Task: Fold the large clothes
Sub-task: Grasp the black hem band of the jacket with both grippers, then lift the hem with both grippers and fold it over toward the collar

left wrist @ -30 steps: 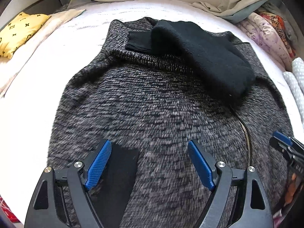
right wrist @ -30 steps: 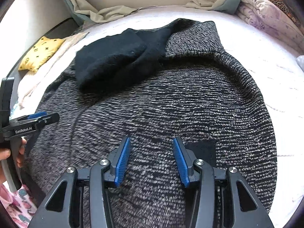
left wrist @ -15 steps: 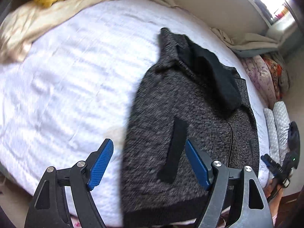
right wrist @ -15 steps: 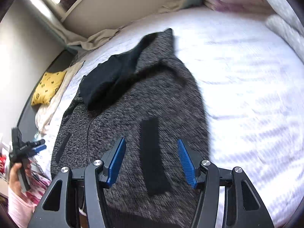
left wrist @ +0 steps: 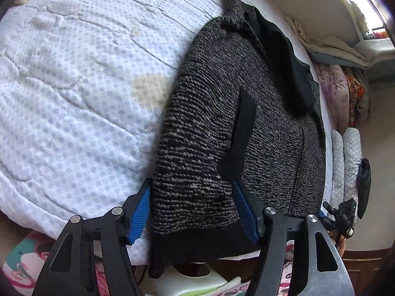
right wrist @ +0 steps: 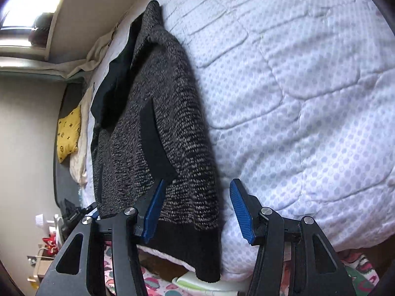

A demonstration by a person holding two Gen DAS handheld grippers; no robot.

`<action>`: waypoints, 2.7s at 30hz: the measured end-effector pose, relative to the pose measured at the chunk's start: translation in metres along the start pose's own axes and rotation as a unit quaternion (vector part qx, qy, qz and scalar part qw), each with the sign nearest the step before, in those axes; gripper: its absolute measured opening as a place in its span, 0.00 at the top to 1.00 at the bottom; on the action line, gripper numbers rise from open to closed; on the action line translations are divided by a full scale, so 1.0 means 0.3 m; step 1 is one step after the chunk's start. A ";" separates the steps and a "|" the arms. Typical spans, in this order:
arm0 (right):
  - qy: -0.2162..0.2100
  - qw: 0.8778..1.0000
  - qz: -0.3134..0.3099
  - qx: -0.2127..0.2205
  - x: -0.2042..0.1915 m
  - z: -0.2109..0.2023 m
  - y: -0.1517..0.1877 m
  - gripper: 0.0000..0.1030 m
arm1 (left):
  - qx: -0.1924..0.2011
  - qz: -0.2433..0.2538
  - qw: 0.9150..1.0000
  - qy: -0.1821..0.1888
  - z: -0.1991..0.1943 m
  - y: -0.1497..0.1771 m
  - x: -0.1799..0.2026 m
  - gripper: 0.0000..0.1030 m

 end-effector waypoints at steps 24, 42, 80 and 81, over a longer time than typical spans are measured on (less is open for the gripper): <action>-0.040 0.994 -0.052 -0.086 -0.102 0.113 0.120 0.87 | -0.044 0.009 0.993 0.108 0.071 0.107 0.083 0.86; -0.217 0.970 -0.098 0.052 -0.401 -0.109 -0.050 0.95 | 0.066 0.085 0.970 0.218 -0.115 -0.111 0.377 0.86; -0.218 0.967 -0.007 0.129 -0.537 0.079 -0.897 0.95 | 0.150 0.013 0.970 0.193 0.117 -0.945 0.431 0.86; -0.215 0.969 -0.003 0.126 -0.534 0.094 -0.905 0.95 | 0.148 0.008 0.971 0.190 0.132 -0.952 0.416 0.86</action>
Point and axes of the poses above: each gripper's, at about its wrist camera, not at the fingertips, and z roughly the way its jaws point, x to its right, y to its underside, the point moved 9 cm from there along z, roughly the way its jaws point, and after that the axes turned 8 degrees about y, right-handed, at the moved point
